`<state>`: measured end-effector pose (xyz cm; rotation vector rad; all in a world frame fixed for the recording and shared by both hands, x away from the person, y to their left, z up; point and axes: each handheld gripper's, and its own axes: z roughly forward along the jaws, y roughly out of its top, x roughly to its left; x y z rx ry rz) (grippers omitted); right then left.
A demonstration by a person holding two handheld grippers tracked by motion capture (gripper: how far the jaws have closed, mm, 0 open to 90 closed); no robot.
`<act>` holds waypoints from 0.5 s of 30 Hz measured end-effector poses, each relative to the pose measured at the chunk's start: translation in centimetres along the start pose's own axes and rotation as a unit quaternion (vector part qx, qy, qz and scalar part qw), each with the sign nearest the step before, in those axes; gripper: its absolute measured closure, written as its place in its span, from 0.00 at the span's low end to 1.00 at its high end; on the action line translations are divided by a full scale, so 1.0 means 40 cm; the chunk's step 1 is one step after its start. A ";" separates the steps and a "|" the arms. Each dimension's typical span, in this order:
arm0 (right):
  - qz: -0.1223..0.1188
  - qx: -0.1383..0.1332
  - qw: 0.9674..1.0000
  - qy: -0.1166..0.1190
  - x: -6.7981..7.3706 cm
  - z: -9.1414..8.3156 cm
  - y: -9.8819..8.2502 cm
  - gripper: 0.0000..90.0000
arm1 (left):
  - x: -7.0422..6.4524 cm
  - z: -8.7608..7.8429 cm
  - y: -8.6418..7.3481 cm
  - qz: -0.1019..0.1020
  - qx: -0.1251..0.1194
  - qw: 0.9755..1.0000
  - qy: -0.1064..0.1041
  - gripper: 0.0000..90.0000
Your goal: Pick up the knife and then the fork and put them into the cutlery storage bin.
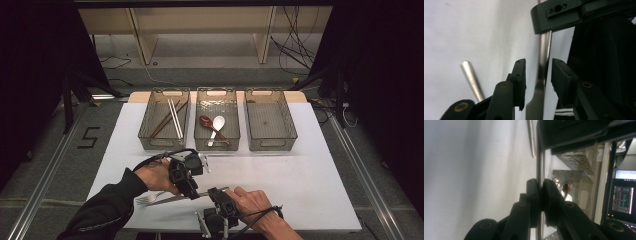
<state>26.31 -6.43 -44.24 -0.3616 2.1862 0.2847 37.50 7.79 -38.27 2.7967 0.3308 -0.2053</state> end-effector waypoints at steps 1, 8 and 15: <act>-0.002 -0.001 1.000 -0.002 -0.004 -0.001 -0.005 0.94 | 0.005 -0.009 -0.005 -0.005 -0.007 1.000 0.009 0.62; 0.013 0.020 1.000 -0.009 -0.023 -0.002 -0.051 0.94 | 0.034 -0.067 -0.051 -0.050 -0.074 0.995 0.051 0.41; 0.042 0.048 0.998 -0.006 -0.040 0.006 -0.101 0.94 | 0.046 -0.124 -0.096 -0.088 -0.165 0.976 0.107 0.27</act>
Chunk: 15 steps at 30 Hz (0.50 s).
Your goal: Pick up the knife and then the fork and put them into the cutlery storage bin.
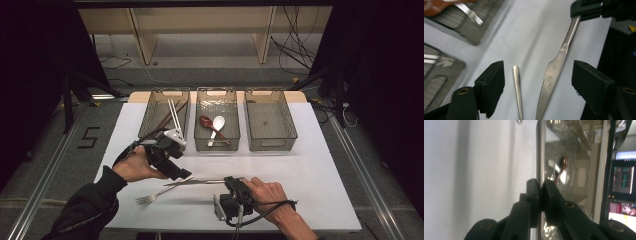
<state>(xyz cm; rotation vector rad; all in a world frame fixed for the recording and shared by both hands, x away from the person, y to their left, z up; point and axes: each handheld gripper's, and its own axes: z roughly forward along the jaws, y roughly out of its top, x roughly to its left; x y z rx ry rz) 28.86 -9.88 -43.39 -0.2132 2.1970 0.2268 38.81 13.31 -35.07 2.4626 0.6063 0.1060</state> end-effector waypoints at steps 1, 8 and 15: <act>0.002 0.002 1.000 0.000 -0.005 0.004 -0.009 0.94 | 0.000 -0.006 -0.003 -0.003 -0.012 1.000 0.005 0.26; 0.061 0.027 0.998 -0.004 -0.050 0.018 -0.071 0.94 | -0.001 -0.034 -0.022 -0.033 -0.089 0.994 0.048 0.22; 0.116 0.048 0.992 -0.001 -0.084 0.026 -0.121 0.94 | -0.018 -0.030 -0.052 -0.047 -0.120 0.990 0.060 0.19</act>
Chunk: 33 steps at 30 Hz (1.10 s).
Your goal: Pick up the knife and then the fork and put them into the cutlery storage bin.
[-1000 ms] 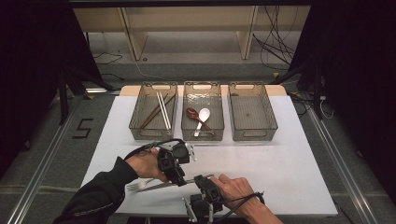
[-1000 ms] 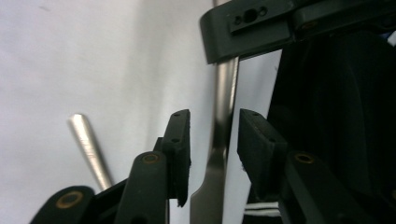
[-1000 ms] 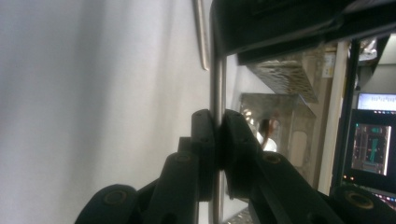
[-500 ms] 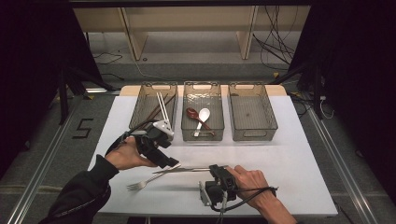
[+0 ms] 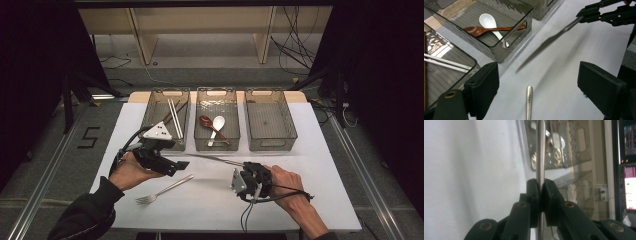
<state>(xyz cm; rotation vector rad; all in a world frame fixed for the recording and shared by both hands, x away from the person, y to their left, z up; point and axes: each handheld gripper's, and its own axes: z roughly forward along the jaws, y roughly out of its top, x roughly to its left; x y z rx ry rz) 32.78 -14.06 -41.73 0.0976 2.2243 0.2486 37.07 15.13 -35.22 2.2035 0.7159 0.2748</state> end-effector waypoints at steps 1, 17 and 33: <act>0.009 0.001 1.000 0.000 -0.008 0.001 -0.005 0.94 | -0.003 0.002 -0.006 -0.003 -0.005 1.000 0.003 0.19; 0.260 -0.017 0.965 0.042 -0.149 0.021 -0.135 0.94 | -0.020 0.036 -0.056 -0.011 -0.028 0.999 0.021 0.17; 0.456 0.014 0.886 0.083 -0.295 0.138 -0.215 0.94 | -0.016 0.047 -0.080 -0.016 -0.006 0.999 0.027 0.17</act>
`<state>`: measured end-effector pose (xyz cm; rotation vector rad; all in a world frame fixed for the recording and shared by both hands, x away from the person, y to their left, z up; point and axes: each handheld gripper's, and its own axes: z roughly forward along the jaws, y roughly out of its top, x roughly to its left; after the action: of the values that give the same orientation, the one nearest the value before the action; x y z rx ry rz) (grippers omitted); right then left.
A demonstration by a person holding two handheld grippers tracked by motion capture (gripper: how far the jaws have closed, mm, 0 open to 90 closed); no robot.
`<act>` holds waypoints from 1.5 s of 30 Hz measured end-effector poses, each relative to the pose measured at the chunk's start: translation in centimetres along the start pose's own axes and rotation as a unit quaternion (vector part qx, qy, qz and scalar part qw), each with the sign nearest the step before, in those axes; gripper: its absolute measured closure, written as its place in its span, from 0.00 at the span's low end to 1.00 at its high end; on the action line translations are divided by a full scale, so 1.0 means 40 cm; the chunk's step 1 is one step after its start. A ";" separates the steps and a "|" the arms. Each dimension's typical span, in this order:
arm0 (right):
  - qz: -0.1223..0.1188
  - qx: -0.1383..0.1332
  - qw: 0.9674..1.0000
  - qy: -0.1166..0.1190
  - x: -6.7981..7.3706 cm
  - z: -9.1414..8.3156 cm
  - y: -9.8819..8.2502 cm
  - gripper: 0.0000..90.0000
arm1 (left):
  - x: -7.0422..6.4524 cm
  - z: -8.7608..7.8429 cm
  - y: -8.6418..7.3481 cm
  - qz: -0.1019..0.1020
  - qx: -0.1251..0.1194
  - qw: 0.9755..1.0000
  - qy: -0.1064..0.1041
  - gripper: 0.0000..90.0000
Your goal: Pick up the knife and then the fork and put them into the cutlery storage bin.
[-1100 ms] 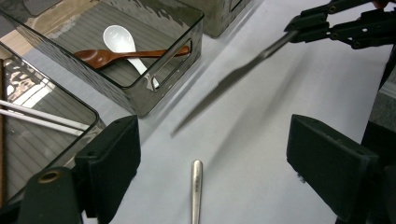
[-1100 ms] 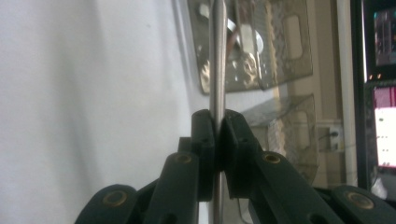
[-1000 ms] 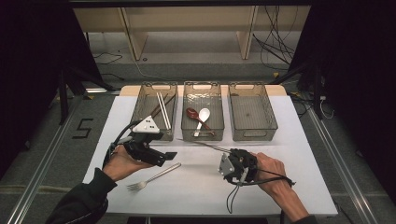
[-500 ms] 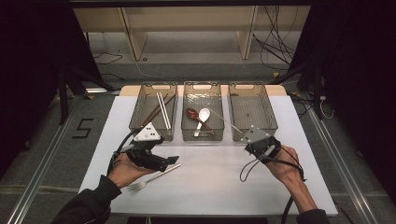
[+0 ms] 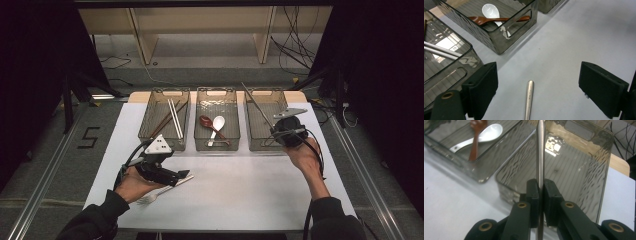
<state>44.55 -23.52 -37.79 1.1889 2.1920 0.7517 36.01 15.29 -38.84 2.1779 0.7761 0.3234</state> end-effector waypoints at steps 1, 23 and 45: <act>0.006 0.002 1.000 0.002 -0.005 0.004 0.005 0.94 | 0.000 0.000 -0.002 0.000 -0.001 1.000 0.000 0.17; 0.101 0.066 0.993 -0.013 -0.073 0.115 0.060 0.94 | 0.009 -0.008 -0.035 -0.013 0.003 1.000 0.000 0.17; 0.130 0.059 0.990 0.013 -0.056 0.140 0.079 0.73 | 0.013 -0.003 -0.039 -0.007 0.023 1.000 0.004 0.17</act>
<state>51.17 -22.80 -39.14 1.5545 2.1528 0.7524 35.71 16.49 -39.96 2.2143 0.8110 0.3090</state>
